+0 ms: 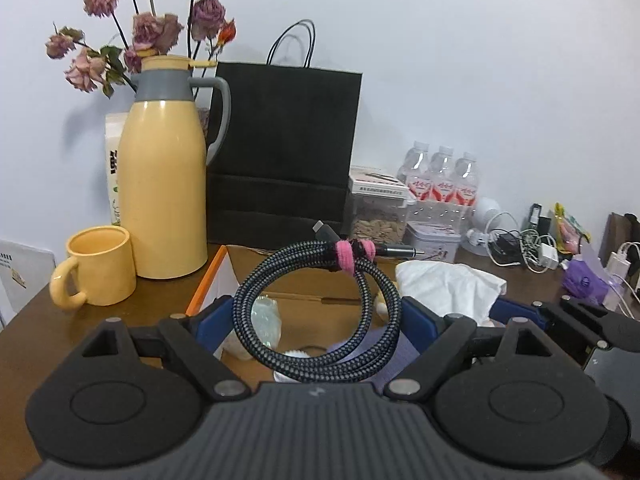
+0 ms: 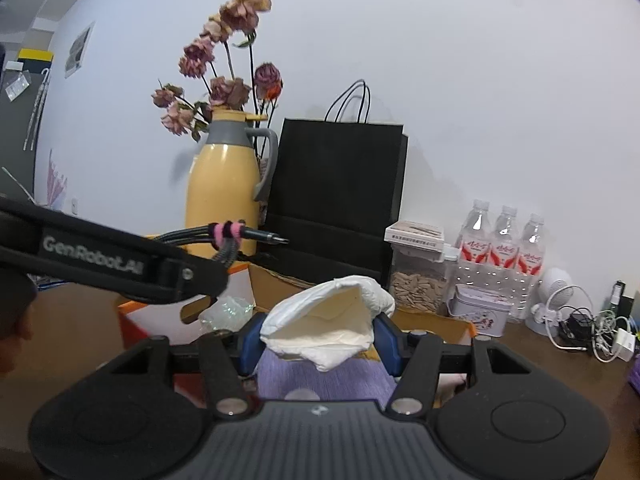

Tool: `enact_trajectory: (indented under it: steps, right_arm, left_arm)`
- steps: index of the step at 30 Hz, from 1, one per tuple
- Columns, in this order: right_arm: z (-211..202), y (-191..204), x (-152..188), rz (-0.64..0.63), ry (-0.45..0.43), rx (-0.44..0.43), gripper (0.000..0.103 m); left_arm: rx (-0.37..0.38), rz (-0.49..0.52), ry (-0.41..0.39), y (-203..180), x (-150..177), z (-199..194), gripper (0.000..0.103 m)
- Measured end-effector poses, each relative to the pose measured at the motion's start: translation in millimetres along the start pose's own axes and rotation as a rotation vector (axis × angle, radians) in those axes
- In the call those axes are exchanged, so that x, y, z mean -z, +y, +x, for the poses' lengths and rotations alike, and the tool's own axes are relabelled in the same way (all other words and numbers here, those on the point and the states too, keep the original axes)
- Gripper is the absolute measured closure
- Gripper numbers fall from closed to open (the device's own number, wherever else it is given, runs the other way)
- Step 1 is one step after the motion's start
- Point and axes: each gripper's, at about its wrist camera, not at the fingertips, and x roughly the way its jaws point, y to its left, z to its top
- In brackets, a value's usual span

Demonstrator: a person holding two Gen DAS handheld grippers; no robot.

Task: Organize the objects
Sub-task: 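Lower the braided cable and tissue into the box and open both grippers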

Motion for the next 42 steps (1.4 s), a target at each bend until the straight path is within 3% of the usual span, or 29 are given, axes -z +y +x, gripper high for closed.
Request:
enact_trajectory:
  steps: [8, 16, 18, 20, 21, 23, 33, 42]
  right_arm:
    - [54.6, -3.2, 3.9, 0.036, 0.052, -0.008, 0.047]
    - [68.6, -8.9, 14.8, 0.046, 0.092, -0.009, 0.047]
    - [68.8, -8.1, 16.3, 0.043, 0.1, -0.007, 0.038]
    - [69.2, -7.8, 17.6, 0.044, 0.112, -0.011, 0.027]
    - [69.2, -8.0, 17.8, 0.049, 0.119, -0.012, 0.023]
    - [68.2, -9.9, 18.0, 0.066, 0.126, 0.002, 0.0]
    - [66.9, -17.8, 18.7, 0.109, 0.143, 0.035, 0.0]
    - [47.3, -16.3, 9.4, 0.116, 0.103, 0.038, 0.0]
  left_arm:
    - [-0.033, -0.036, 0.072, 19.2, -0.7, 61.2, 0.014]
    - [-0.043, -0.034, 0.107, 30.7, 6.2, 76.6, 0.014]
    - [-0.038, -0.03, 0.103, 28.7, 6.0, 76.3, 0.012]
    - [-0.052, -0.015, 0.09, 25.3, 6.6, 75.1, 0.0]
    - [-0.055, -0.009, 0.08, 24.1, 6.6, 73.8, 0.0]
    - [-0.064, -0.006, 0.071, 22.2, 6.5, 71.7, 0.0]
    - [-0.071, -0.015, 0.07, 20.8, 4.3, 68.6, 0.0]
    - [-0.066, -0.011, 0.007, 14.3, -2.7, 42.8, 0.0]
